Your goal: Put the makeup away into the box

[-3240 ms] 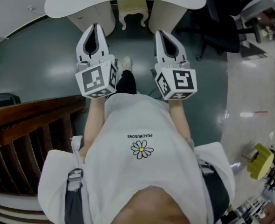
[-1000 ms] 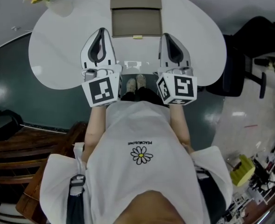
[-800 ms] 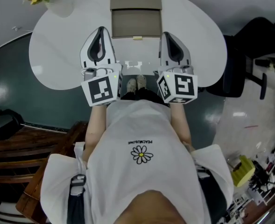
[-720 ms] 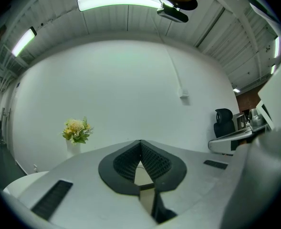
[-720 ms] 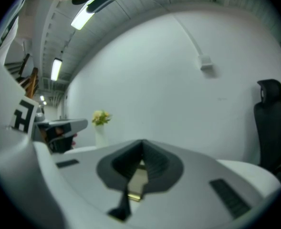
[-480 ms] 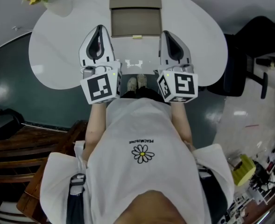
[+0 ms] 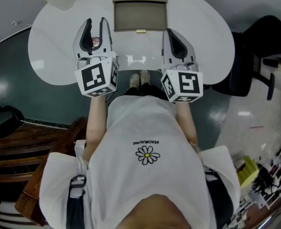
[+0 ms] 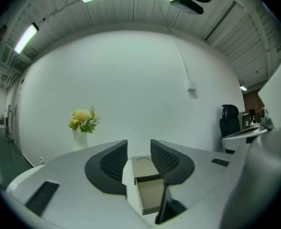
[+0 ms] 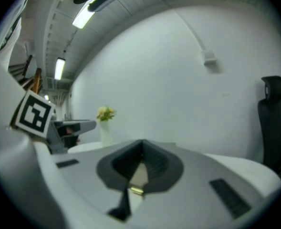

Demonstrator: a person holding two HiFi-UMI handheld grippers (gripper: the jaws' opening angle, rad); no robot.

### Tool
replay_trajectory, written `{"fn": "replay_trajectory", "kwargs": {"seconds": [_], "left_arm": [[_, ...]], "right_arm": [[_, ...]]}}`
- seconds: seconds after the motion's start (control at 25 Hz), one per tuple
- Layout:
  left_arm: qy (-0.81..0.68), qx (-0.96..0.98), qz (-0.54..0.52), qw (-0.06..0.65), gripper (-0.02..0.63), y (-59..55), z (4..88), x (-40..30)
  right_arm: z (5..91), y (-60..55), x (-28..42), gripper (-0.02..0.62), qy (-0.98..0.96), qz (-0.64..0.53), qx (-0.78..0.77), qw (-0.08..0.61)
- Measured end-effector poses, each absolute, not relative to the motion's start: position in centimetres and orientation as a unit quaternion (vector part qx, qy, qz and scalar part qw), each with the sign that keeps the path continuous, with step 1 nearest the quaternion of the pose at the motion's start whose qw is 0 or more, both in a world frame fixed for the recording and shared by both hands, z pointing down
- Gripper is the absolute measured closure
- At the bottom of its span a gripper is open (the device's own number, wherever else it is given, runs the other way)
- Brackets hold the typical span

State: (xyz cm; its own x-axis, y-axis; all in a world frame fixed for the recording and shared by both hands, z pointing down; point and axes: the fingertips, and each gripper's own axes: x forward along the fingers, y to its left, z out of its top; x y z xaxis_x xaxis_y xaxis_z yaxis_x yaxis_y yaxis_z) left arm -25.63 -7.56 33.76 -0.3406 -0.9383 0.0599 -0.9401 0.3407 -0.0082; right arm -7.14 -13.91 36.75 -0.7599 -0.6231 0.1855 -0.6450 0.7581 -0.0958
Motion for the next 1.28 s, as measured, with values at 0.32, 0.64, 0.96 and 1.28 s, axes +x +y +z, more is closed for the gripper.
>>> {"fn": "replay_trajectory", "kwargs": {"seconds": [0.32,0.64,0.96,1.28], "left_arm": [[-0.829,0.551,0.041,0.089,0.373,-5.6,38.7,-28.5],[-0.825,0.518,0.094,0.204,0.296,-3.2,49.0,-30.7],[-0.820,0.487,0.124,0.274,0.296,-2.8,55.8,-31.4],[-0.809,0.477,0.156,0.305,0.301,-2.7,59.4,-32.1]], "right_arm": [[37.4,-13.1,-8.1,0.566,-0.940,0.083,0.322,0.076],[38.1,-12.3,-7.9,0.566,-0.941,0.082,0.316,0.092],[39.0,-12.3,-7.7,0.566,-0.939,0.083,0.317,0.105],[39.5,-12.2,-7.5,0.566,-0.936,0.077,0.322,0.121]]}}
